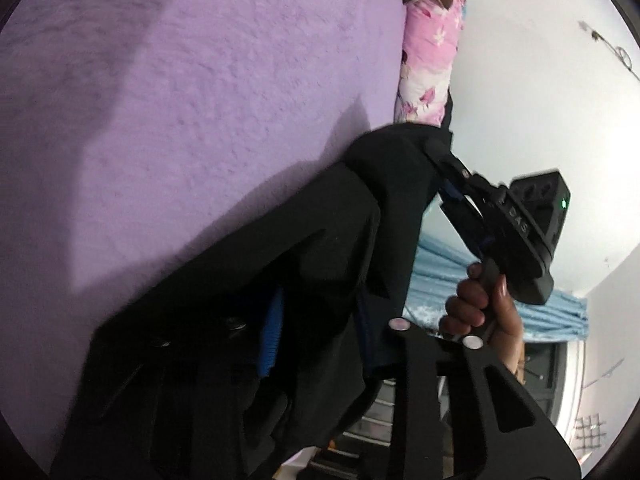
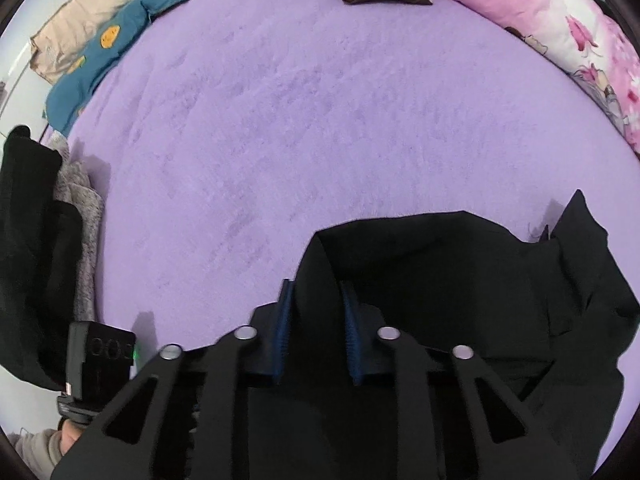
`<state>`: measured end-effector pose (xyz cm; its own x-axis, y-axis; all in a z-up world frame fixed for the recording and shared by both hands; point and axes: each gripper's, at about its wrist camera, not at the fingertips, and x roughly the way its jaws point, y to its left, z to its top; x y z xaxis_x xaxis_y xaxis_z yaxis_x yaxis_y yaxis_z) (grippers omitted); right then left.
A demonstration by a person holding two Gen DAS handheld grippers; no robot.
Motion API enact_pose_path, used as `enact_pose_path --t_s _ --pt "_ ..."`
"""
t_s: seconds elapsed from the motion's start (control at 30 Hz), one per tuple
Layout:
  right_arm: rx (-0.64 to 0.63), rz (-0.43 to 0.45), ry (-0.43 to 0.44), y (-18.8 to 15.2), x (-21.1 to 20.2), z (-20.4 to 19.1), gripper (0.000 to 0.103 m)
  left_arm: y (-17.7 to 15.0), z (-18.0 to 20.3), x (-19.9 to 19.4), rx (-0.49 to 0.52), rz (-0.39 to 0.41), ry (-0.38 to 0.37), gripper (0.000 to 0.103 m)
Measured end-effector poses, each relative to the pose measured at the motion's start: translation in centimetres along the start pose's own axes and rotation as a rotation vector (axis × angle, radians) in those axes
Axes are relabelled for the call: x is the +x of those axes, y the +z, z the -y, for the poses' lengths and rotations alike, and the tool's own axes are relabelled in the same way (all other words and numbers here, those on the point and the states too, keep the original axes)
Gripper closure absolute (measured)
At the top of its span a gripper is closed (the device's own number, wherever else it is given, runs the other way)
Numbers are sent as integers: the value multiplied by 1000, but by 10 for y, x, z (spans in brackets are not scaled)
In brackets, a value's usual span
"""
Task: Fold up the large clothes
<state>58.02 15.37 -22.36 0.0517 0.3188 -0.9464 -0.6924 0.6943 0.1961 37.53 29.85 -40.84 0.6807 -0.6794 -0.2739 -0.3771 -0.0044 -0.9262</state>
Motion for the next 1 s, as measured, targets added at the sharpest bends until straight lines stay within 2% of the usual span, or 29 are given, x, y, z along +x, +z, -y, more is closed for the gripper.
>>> enact_pose_path --t_s 0.07,0.17,0.27,0.4,0.57,0.6,0.7,0.77,0.8,0.87,0.93,0.97,1.0 --pt "21 32 3 3 -6 1 94 2 -1 -4 -11 27 2 85" --pt "43 91 3 6 -21 4 99 3 -7 -14 -39 83 -2 90" --pt "60 157 4 10 -36 11 99 4 -7 -28 -75 169 -30 92" --pt "111 222 -7 19 -44 25 99 5 3 -53 -34 287 -36 99" --pt "163 201 14 27 -11 47 96 6 -3 -55 -43 289 18 99" --pt "175 199 11 27 -3 50 94 7 -2 -54 -40 283 31 99" --pt "221 192 10 28 19 61 73 5 8 -58 5 296 86 99" --pt "252 193 -9 24 27 65 50 4 21 -58 49 312 108 99" --pt "264 199 -12 20 26 68 45 4 27 -58 70 317 115 98" --pt "280 238 -25 10 16 69 24 2 41 -58 118 330 151 96" --pt "278 287 -21 -3 -2 70 23 -3 54 -58 171 340 178 94" --pt "265 305 -26 -12 -14 68 21 -6 61 -57 200 340 189 90" --pt "251 318 -30 -22 -25 67 21 -8 66 -55 222 342 208 58"
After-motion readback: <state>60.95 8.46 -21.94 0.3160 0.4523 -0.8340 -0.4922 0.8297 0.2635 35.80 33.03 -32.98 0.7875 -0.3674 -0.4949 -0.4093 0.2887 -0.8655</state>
